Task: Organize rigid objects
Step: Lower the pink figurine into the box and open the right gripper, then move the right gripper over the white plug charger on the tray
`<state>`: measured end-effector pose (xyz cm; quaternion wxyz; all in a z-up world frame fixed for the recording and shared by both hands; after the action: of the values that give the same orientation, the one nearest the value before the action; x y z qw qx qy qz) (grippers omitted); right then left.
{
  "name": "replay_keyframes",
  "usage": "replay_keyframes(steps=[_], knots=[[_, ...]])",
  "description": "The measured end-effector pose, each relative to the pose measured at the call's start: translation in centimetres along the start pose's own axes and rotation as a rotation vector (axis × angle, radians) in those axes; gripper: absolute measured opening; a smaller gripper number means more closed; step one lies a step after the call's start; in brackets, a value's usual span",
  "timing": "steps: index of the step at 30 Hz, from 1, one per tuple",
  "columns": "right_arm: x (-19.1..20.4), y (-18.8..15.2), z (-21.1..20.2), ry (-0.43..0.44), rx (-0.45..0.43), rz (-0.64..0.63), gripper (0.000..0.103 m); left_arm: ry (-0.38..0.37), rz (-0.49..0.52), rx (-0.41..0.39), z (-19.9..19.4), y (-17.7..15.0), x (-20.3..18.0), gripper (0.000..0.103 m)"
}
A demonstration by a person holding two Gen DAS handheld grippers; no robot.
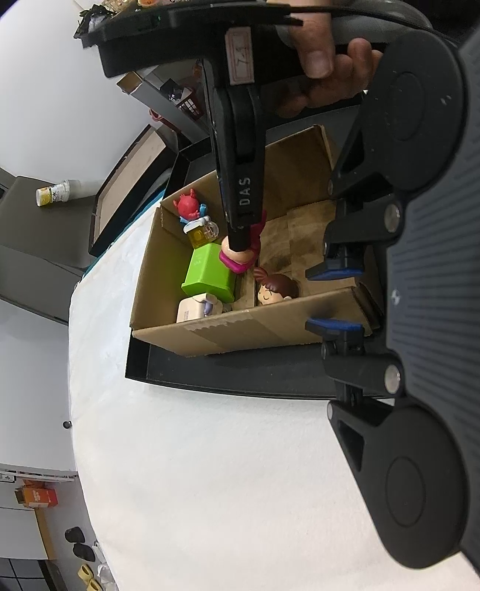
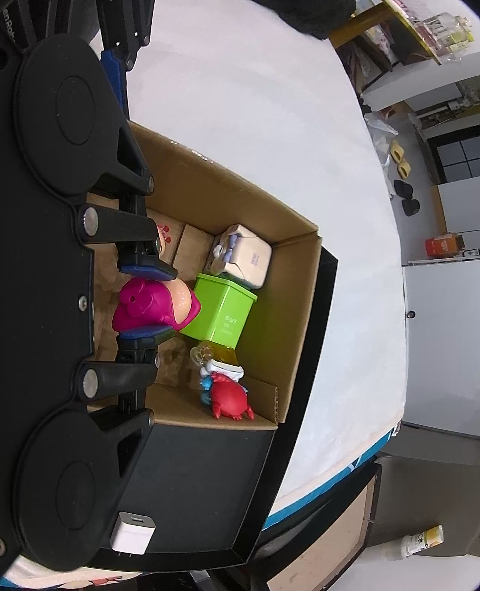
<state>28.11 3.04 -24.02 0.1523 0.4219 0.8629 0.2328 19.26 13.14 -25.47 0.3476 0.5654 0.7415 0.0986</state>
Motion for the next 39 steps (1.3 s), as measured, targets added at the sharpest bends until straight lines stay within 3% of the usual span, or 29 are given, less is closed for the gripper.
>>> replay_keyframes(steps=[9,16,27,30,35,39], knots=[[0.0,-0.4,0.7,-0.009,0.026,-0.006,0.031,0.041,0.019,0.019,0.4,-0.1,-0.3,0.02],[-0.8,0.5,-2.5,0.027,-0.041,-0.002,0.045,0.071,0.021,0.016,0.2,-0.3,-0.2,0.02],[-2.6,0.8,-7.0,0.072,-0.116,0.015,0.057,0.108,0.032,0.015,-0.2,-0.3,-0.4,0.021],[-3.3,0.7,-8.0,0.075,-0.135,0.019,0.063,0.114,0.031,0.015,-0.2,-0.3,-0.4,0.021],[-5.3,0.7,-9.5,0.074,-0.171,0.05,0.082,0.122,0.028,0.017,-0.2,-0.4,-0.5,0.021],[-7.0,0.5,-9.9,0.052,-0.182,0.069,0.086,0.13,0.027,0.016,-0.2,-0.3,-0.6,0.021]])
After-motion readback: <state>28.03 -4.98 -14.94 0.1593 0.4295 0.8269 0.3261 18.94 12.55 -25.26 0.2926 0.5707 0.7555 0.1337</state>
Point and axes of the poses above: each gripper's, at about its wrist camera, not at the fingertips, and z roughly the way its jaws point, x to its left, y to its top, the point moved 7 cm from there along z, roughly the way its jaws point, and after that the axes turned 7 degrees about -y, right-handed, at the moved point
